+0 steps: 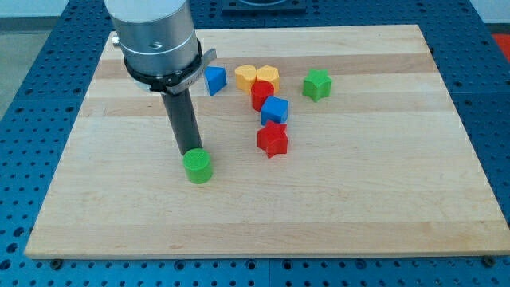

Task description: Nudge green circle right a bit

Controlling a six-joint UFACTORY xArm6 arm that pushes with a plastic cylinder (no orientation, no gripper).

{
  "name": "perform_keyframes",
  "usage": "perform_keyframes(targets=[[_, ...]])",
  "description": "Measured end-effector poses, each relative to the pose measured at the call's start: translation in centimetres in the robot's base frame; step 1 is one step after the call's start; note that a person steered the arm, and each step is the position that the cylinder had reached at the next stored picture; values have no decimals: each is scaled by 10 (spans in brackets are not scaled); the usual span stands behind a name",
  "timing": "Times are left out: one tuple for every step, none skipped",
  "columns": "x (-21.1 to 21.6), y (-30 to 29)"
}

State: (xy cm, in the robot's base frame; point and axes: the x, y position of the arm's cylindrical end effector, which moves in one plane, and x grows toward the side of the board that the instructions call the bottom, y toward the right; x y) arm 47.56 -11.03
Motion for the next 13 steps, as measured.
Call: perform_keyframes(targets=[[0,-19],[10,-31],[15,-31],[29,-31],[34,-31],[38,-31],[54,-31],[50,-33],[32,-36],[29,-35],[29,-35],[34,-39],[36,-39]])
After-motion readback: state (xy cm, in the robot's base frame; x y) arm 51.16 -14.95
